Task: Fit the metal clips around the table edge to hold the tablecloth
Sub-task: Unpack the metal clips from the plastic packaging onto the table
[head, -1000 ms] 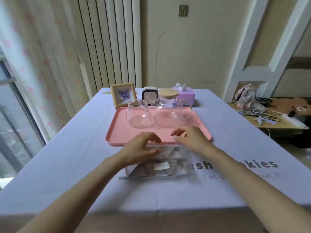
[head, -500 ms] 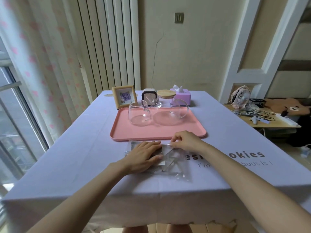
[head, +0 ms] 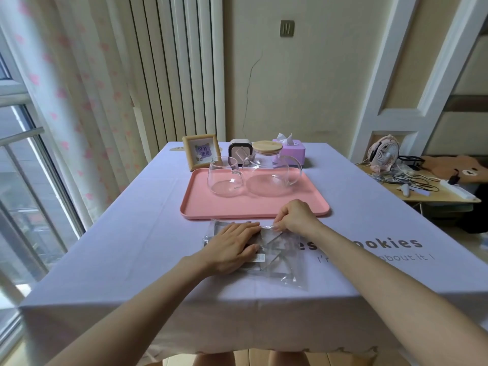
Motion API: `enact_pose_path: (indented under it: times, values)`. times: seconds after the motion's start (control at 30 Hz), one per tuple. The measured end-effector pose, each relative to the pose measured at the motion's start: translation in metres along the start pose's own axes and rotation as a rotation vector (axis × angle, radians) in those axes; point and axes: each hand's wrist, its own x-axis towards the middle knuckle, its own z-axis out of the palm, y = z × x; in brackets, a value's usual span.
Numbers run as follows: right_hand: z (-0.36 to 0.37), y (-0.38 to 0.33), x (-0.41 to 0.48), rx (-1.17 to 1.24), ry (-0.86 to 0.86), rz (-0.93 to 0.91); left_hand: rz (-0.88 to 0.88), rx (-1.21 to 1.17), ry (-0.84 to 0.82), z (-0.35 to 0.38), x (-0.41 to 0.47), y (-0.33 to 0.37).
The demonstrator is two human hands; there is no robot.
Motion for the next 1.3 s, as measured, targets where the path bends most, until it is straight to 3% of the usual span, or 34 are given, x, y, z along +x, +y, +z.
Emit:
enact_pose_path:
  times: [0.2, 0.33, 0.53, 0.6, 0.7, 0.87, 0.97, 1.1, 1.3]
  values:
    - [0.009, 0.008, -0.006, -0.026, 0.161, -0.071, -0.006, -0.010, 0.023, 0.000, 0.000, 0.001]
    - [0.000, 0.008, -0.005, 0.216, 0.193, -0.090, -0.027, 0.019, 0.032, 0.000, 0.001, 0.002]
    - [-0.026, 0.017, -0.023, 0.479, -0.128, -0.237, -0.051, 0.032, 0.026, 0.000, 0.001, 0.006]
    - [-0.028, 0.020, -0.026, 0.508, -0.104, -0.206, -0.052, 0.037, 0.028, 0.001, 0.001, 0.005]
    - [-0.033, 0.019, -0.027, 0.393, -0.055, -0.214, -0.056, 0.029, 0.029, 0.001, 0.002, 0.005]
    - [-0.033, 0.019, -0.030, -0.298, -0.231, -0.384, -0.060, 0.021, 0.002, -0.001, 0.002, 0.006]
    - [-0.027, 0.013, -0.032, -0.319, -0.184, -0.513, -0.057, 0.046, -0.003, 0.000, 0.002, 0.004]
    - [-0.056, 0.018, -0.031, -0.079, -0.115, -0.301, -0.090, 0.073, 0.021, 0.001, 0.001, 0.001]
    - [-0.070, 0.044, -0.033, -0.304, -0.145, -0.141, -0.155, 0.116, 0.069, 0.000, 0.003, 0.009]
